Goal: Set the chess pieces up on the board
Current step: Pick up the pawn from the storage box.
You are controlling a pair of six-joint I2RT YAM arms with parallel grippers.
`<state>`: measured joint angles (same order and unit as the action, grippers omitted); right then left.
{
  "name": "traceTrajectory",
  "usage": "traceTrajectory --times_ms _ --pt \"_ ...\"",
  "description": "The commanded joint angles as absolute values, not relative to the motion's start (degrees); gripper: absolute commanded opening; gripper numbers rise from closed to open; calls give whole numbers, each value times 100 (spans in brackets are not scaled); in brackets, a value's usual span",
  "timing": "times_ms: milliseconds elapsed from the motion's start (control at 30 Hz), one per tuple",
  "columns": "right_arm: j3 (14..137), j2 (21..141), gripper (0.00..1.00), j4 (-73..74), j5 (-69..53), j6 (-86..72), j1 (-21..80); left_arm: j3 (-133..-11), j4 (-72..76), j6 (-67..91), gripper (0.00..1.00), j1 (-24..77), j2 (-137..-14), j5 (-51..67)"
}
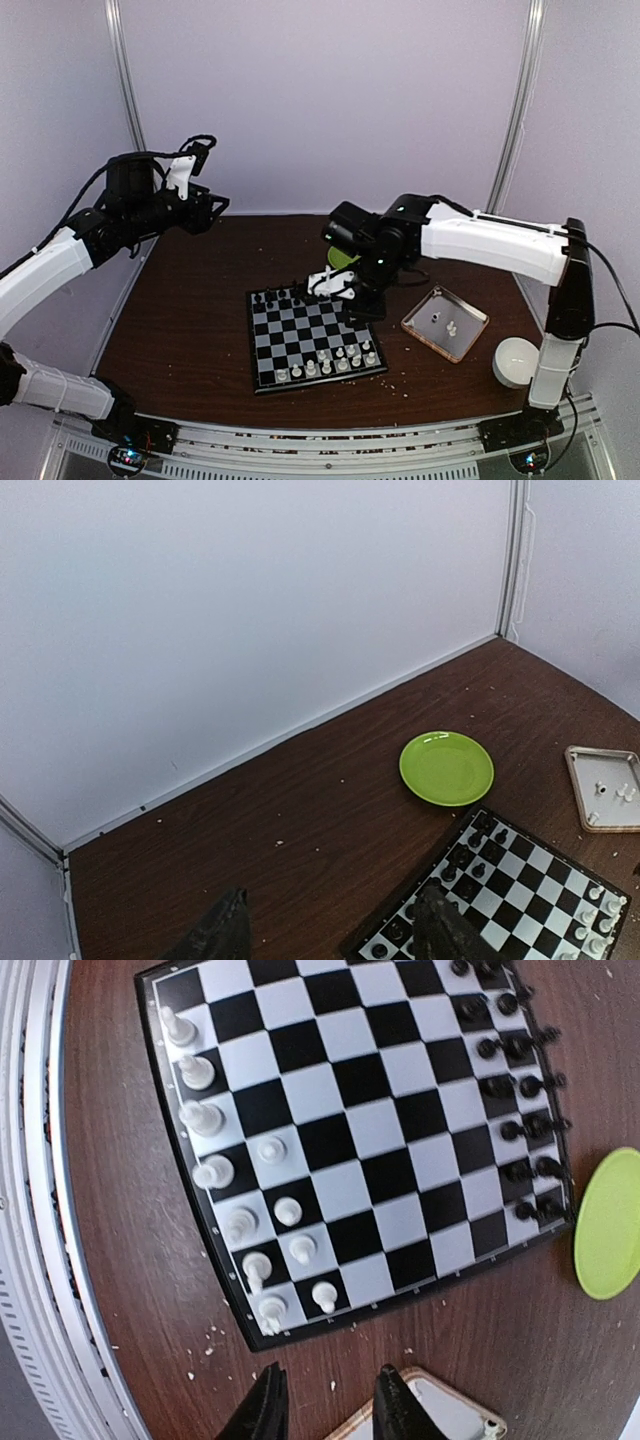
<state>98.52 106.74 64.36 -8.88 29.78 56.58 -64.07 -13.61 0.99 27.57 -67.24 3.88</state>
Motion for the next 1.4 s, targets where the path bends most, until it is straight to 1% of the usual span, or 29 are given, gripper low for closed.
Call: traceTrajectory --times_ms 0,233,333,433,633,1167,1367 --pt "8742 9952 30 5952 -613 2950 5000 -6404 -1184 229 56 2728 -6886 740" --pt "7284 9183 30 5774 -574 2795 3507 -6480 -1229 355 56 2728 -7039 962" --pt "6793 9026 30 5606 -418 2677 3111 -6487 -1239 346 55 2725 -7044 954" --pt "6553 9013 30 5471 -403 2614 2823 -6497 -1247 343 55 2730 -7065 958" --pt "6682 9385 30 5343 -401 2689 2573 -6498 -1257 361 55 2729 -7106 999" --pt "7619 10706 31 5417 -448 2443 2469 -6498 -1257 379 55 2730 -7137 1040" --pt "7580 10794 31 5491 -478 2526 2469 -6507 -1255 376 55 2729 -7120 1044"
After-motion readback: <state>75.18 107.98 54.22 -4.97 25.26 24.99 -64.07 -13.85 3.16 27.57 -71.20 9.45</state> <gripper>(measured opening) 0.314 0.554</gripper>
